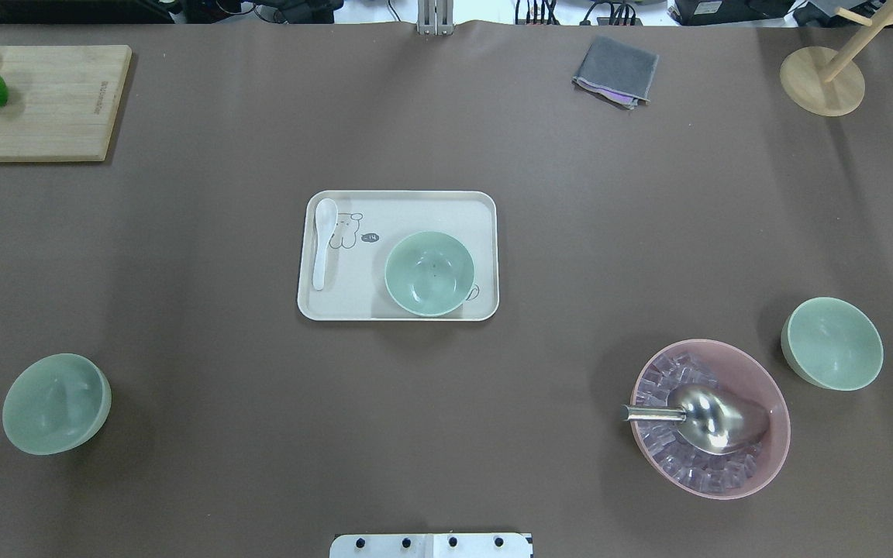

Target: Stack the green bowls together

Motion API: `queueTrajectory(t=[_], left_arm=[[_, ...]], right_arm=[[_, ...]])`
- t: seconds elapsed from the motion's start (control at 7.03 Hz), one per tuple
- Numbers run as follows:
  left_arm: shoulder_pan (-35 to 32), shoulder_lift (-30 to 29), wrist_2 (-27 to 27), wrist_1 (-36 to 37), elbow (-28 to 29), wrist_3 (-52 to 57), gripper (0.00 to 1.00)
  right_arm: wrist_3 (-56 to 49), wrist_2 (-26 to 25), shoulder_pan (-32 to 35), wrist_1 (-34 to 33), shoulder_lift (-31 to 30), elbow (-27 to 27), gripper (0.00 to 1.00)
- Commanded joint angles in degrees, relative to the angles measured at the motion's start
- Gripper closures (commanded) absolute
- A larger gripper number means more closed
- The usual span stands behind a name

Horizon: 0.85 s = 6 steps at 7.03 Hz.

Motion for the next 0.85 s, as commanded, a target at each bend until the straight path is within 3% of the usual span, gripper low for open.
queueTrajectory(t=[0.0, 0.71], left_arm=[[0.0, 0.01, -0.04, -0.09, 0.12, 0.06, 0.02], [0.0, 0.27, 0.05, -0.26, 0.3, 0.59, 0.02]], right_arm=[[0.09, 0.0, 0.0, -0.05, 0.08, 0.13, 0.0], [0.18, 0.09, 0.0, -0.05, -0.01, 0.39, 0.0]])
